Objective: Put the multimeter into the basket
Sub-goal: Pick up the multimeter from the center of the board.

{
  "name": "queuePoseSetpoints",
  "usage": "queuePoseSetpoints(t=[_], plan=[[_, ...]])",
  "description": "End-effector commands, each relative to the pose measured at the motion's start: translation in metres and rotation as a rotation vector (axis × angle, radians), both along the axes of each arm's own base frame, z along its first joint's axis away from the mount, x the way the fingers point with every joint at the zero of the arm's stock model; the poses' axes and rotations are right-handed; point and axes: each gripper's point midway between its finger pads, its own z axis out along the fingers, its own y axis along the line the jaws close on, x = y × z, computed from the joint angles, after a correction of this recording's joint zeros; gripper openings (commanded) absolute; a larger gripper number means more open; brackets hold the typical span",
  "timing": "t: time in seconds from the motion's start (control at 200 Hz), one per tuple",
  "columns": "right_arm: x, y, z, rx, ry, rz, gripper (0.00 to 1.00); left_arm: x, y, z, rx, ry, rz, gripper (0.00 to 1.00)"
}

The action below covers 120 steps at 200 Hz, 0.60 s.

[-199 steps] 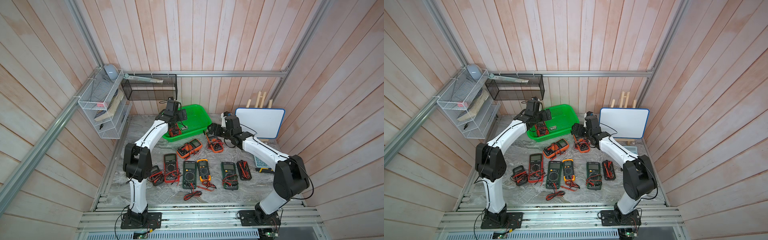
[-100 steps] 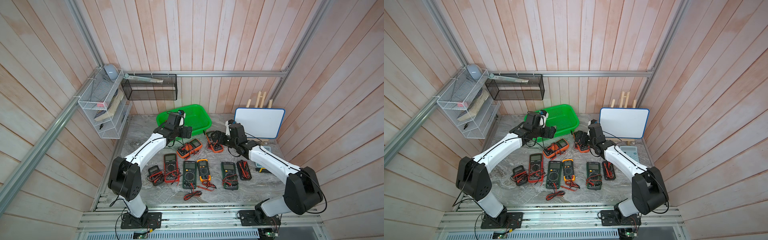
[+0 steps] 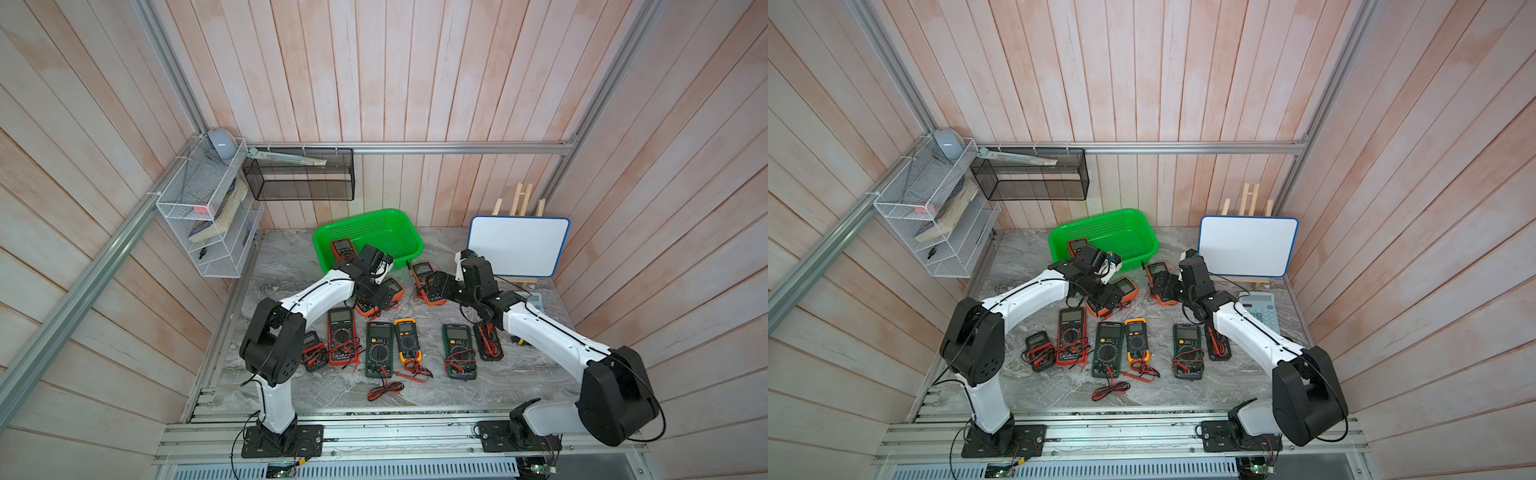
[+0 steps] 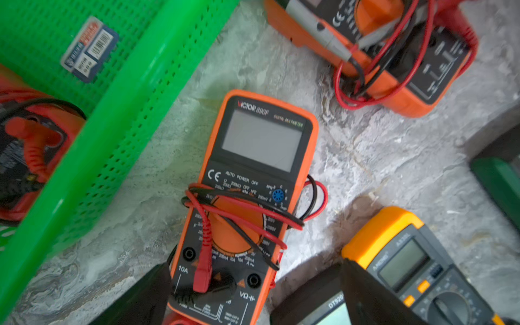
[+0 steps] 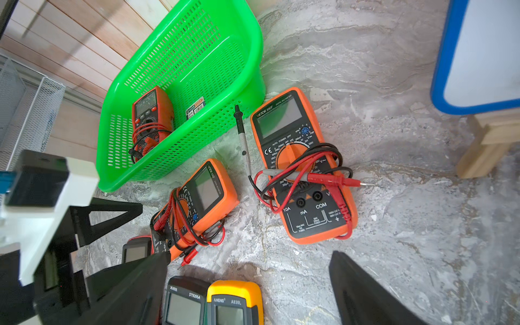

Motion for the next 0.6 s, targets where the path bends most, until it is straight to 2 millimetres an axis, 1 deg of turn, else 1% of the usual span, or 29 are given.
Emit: queuePoseSetpoints(t=[0.0, 0.085, 0.295, 0.37, 0.495, 0.595], plan=[[-0.006, -0.003, 0.009, 0.016, -0.034, -0.01, 0.96, 0.002, -0.002, 0.007, 0.012, -0.012, -0.038, 1.0], [-0.006, -0.005, 0.011, 0.01, -0.041, -0.013, 0.96, -0.001, -0.003, 0.0, 0.014, 0.004, -0.053, 1.0], [-0.003, -0.008, 0.009, 0.003, -0.032, -0.025, 0.96, 0.005, 0.006, -0.018, 0.079, 0.001, -0.049, 1.0], [-0.002, -0.008, 0.007, 0.006, -0.028, -0.028, 0.96, 0.01, 0.006, -0.024, 0.084, 0.002, -0.048, 1.0], [0.001, -0.006, 0.005, 0.009, -0.021, -0.024, 0.96, 0.024, 0.005, -0.028, 0.094, 0.0, -0.036, 1.0], [0.003, -0.004, 0.004, 0.011, -0.018, -0.021, 0.96, 0.029, 0.006, -0.034, 0.118, -0.009, -0.039, 1.0]])
